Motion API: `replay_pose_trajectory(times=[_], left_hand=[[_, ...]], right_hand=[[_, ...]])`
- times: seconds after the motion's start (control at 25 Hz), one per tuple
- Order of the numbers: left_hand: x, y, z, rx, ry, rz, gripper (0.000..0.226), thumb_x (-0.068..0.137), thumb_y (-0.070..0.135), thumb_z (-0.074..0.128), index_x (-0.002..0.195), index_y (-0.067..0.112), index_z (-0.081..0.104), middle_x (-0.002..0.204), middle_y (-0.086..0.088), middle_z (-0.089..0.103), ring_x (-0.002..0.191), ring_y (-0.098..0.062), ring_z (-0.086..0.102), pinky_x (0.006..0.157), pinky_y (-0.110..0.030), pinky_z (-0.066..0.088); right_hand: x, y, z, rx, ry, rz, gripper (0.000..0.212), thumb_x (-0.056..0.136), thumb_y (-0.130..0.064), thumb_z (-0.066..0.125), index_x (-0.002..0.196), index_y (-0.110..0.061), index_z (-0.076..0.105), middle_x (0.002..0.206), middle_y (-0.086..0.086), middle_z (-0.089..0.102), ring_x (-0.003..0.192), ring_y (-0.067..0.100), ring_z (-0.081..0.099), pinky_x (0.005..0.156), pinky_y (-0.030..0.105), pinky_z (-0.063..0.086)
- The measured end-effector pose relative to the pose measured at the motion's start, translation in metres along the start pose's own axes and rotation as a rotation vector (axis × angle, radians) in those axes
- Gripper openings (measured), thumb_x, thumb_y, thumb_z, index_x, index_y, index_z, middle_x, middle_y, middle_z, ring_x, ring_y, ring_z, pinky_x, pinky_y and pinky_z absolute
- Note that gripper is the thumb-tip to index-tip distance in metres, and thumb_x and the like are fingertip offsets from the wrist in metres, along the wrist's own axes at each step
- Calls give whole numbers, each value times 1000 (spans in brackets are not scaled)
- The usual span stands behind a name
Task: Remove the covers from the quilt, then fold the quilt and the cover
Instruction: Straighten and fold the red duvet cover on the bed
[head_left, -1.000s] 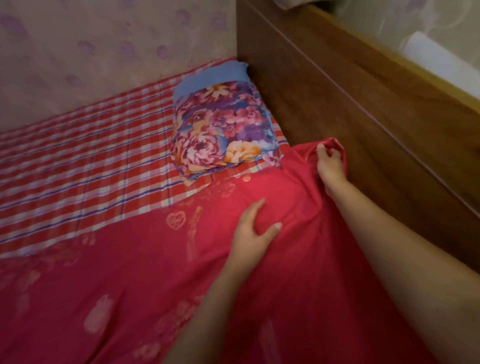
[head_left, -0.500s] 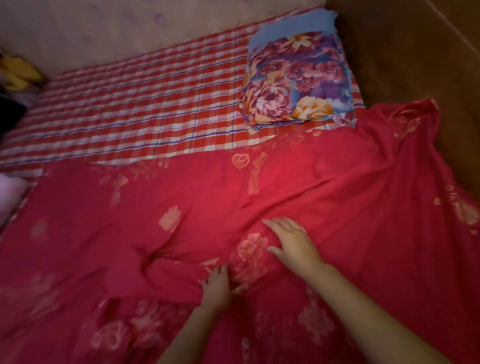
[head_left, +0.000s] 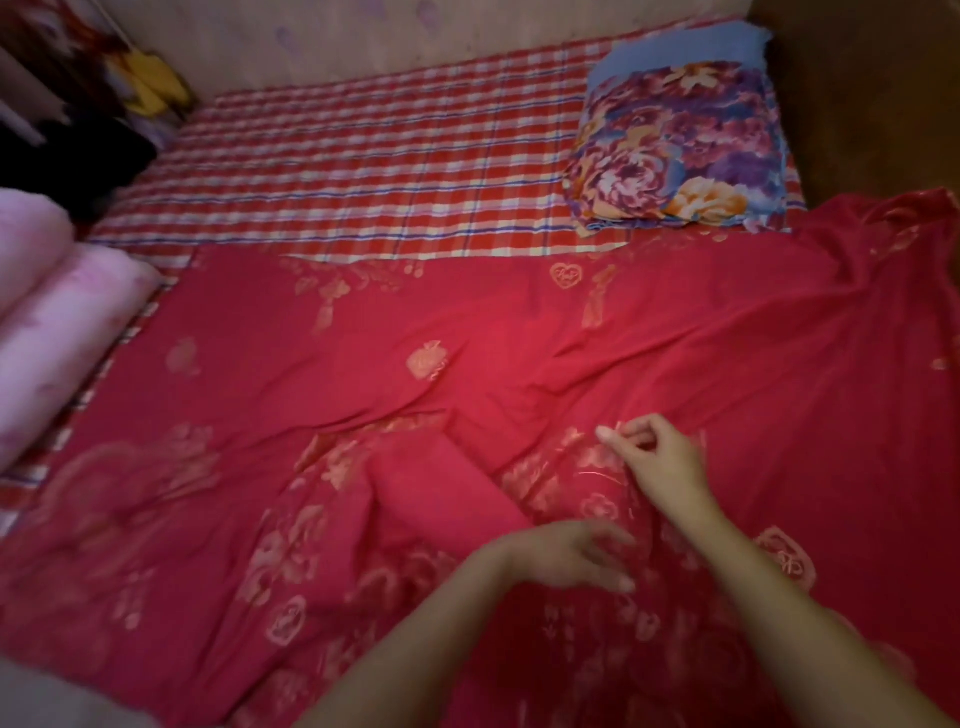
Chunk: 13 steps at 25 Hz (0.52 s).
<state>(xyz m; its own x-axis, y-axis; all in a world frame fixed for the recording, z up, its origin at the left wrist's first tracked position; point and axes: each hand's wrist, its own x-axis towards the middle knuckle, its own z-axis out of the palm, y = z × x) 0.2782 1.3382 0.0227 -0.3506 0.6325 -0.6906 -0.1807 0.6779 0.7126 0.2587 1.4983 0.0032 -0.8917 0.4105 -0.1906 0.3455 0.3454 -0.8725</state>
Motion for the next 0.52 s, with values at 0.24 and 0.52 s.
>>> replay_pose_trajectory(times=[0.24,0.52], left_hand=[[-49,-83,-63,237,1074,27,42,79,25,71,118,11,60,117,-10,61,111,-27,56,100,-37,42],[-62,-182,-61,65,548,-415,102,63,53,80,141,5,33,140,-12,47,128,-26,46,104,-30,38]], right_hand=[[-57,24,45,-770,-315,-138,50,80,-30,69,128,-24,54,137,6,44,128,26,39,107,34,31],[-120,70,77,-1048,-379,-55,47,93,-26,44,140,-22,40,149,7,35,143,25,19,116,34,10]])
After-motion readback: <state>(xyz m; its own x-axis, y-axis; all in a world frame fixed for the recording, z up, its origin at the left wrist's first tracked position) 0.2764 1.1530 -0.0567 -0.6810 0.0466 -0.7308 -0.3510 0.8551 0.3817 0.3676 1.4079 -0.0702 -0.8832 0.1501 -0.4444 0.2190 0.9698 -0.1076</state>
